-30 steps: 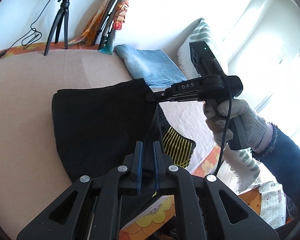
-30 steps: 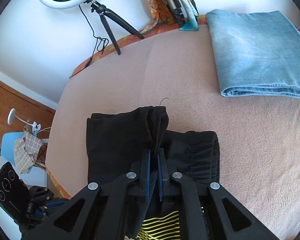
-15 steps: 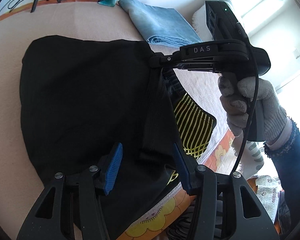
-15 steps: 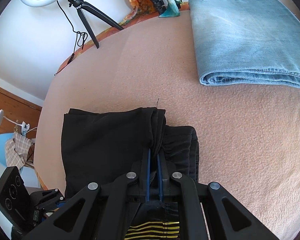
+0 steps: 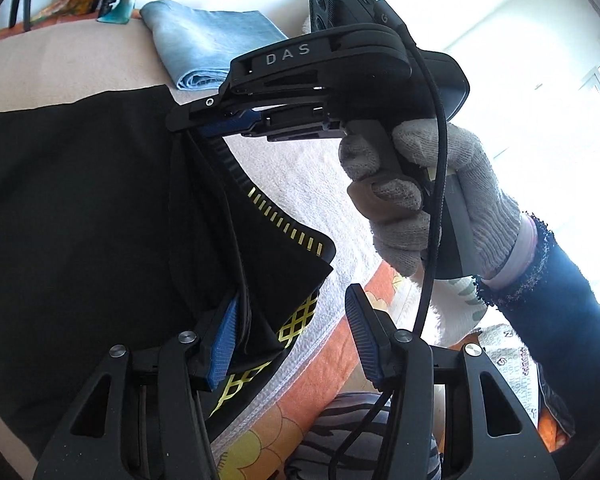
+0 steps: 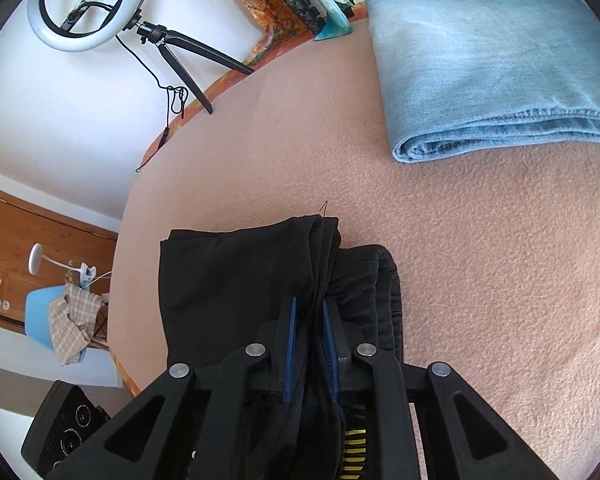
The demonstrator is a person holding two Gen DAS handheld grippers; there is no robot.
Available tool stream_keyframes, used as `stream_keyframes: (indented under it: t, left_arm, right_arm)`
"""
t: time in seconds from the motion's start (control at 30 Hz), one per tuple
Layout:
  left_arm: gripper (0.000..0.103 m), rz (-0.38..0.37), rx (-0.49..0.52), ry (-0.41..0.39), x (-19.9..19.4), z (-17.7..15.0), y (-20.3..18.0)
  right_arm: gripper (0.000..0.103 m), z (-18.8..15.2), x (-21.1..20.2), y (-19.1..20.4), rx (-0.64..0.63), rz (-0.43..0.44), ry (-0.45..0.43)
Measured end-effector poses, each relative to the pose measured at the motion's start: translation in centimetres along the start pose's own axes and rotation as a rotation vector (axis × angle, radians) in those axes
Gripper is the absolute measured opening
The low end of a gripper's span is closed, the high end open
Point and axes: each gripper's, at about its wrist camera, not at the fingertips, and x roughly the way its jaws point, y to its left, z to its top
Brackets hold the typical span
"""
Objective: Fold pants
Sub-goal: 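Lift the shorts edge with the right tool and fold it over the bundle, then lower the fold onto the shorts and open the right tool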
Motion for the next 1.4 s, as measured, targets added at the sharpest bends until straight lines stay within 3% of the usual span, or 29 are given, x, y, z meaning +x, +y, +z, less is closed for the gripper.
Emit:
stream_keyframes:
  t: [0.07,0.1,0.17,0.3,0.37,0.47,0.57,0.73,0.87,1.0,1.03,1.1,1.2,1.27,1.37,1.4]
  left_arm:
    - [0.051,0.01,0.015,-0.016,-1.1,-0.1,-0.1]
    - [0.051,0.004,0.02,-0.027,-1.9,-0.3,-0.1]
    - [0.051,0.006,0.023,-0.056,-3.3,-0.4,0.1]
    - [0.051,0.003,0.014,-0.089,-5.1,-0.5,0.4]
    - [0.051,0.035,0.03,-0.108,-6.0,-0.4,0.4]
    - [0.051,0.086,0.032,-0.126,-8.0,-0.9,1.5]
    - [0.051,0.125,0.003,-0.144,-9.6,-1.2,3.1]
    - [0.051,0.154,-0.052,-0.163,-10.5,-1.7,5.4]
    - [0.051,0.183,-0.064,-0.162,-10.2,-1.4,6.6]
    - [0.051,0.187,-0.072,-0.158,-9.9,-1.6,7.2]
    - [0.051,0.19,-0.077,-0.158,-9.9,-1.7,7.3]
    - [0.051,0.193,-0.082,-0.163,-10.2,-2.0,7.4]
    - [0.051,0.196,-0.097,-0.175,-10.7,-2.3,7.9]
    - [0.051,0.198,-0.111,-0.178,-11.0,-2.5,8.2]
    - [0.051,0.204,-0.114,-0.173,-11.1,-2.7,8.6]
    - [0.051,0.206,-0.113,-0.172,-11.1,-2.8,8.6]
  right_arm:
    - [0.05,-0.4,-0.1,0.2,0.004,0.022,0.018]
    - [0.055,-0.7,-0.2,0.4,0.009,0.039,0.026]
    - [0.059,-1.3,-0.2,0.8,0.005,0.057,0.046]
    - [0.059,-2.7,0.7,1.7,-0.001,0.008,0.105]
    - [0.053,-3.4,1.2,2.4,-0.027,-0.06,0.126]
    - [0.031,-4.3,2.1,3.6,-0.13,-0.208,0.155]
    - [0.021,-4.6,1.6,3.7,-0.153,-0.265,0.17]
    - [0.028,-5.5,-1.3,4.2,-0.225,-0.37,0.131]
    - [0.032,-6.5,-3.0,6.6,-0.298,-0.371,0.047]
    - [0.039,-8.1,-3.1,10.7,-0.416,-0.202,-0.028]
    - [0.04,-8.6,-2.6,11.8,-0.474,-0.19,-0.027]
    - [0.056,-9.7,-0.8,13.5,-0.569,-0.204,0.01]
    - [0.059,-10.6,1.9,14.5,-0.629,-0.235,0.085]
    - [0.055,-10.9,3.1,14.1,-0.664,-0.304,0.115]
    - [0.018,-11.6,4.1,13.5,-0.697,-0.423,0.162]
    - [0.017,-11.7,3.7,12.9,-0.685,-0.441,0.162]
